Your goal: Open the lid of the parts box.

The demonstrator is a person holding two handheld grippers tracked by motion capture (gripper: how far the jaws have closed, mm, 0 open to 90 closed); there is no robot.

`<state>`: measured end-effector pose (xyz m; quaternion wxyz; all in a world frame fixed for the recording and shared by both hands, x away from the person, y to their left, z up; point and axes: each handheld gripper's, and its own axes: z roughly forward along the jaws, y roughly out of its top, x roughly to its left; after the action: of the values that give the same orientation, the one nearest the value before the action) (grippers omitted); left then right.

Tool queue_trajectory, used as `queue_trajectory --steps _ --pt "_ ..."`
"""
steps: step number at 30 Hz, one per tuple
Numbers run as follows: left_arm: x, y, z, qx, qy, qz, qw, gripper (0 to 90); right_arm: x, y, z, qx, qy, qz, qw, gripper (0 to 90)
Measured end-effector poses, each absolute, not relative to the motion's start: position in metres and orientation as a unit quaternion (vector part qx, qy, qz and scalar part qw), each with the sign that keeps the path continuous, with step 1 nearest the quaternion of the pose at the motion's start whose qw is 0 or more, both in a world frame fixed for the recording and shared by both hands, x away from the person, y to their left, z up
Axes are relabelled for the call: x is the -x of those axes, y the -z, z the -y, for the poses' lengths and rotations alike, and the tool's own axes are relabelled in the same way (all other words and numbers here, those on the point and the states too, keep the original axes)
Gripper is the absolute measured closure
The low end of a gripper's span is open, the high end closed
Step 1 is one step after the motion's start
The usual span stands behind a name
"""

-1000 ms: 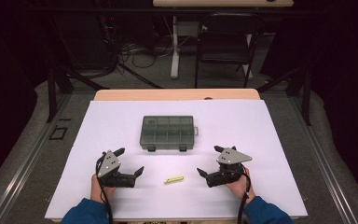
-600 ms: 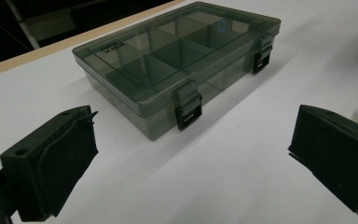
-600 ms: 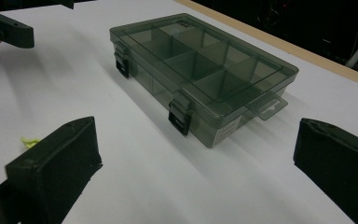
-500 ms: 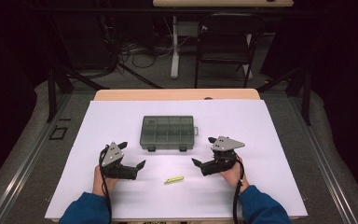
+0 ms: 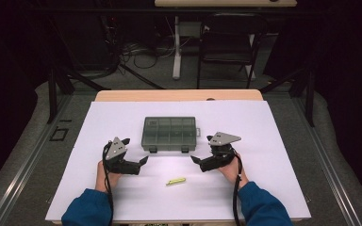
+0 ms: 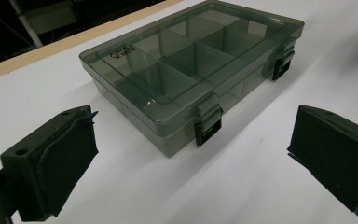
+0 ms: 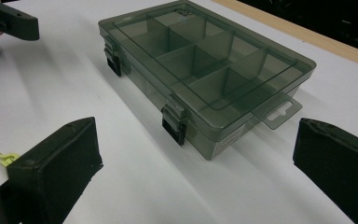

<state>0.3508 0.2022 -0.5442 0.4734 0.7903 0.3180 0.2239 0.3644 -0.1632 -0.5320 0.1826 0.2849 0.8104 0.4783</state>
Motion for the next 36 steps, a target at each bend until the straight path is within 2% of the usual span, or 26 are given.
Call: queue_trajectory --steps 9,17,23,25,36 --pt "-0.364 0.546 -0.200 -0.798 -0.221 -0.319 0.460 4.2 -0.378 0.535 0.159 -0.293 -0.468 -0.817 0.167 3.2" --pt "-0.375 0.548 -0.197 -0.803 -0.222 -0.317 0.454 9.4 -0.385 0.538 0.155 -0.294 -0.456 -0.823 0.169 14.4" --pt "-0.381 0.549 -0.200 -0.803 -0.217 -0.325 0.450 9.4 -0.391 0.535 0.155 -0.296 -0.458 -0.821 0.169 18.3" --pt "-0.384 0.549 -0.201 -0.802 -0.215 -0.328 0.451 10.0 -0.393 0.535 0.155 -0.299 -0.456 -0.821 0.170 23.9" --pt "-0.390 0.552 -0.200 -0.809 -0.215 -0.325 0.440 15.5 -0.398 0.534 0.151 -0.296 -0.448 -0.827 0.169 36.7"
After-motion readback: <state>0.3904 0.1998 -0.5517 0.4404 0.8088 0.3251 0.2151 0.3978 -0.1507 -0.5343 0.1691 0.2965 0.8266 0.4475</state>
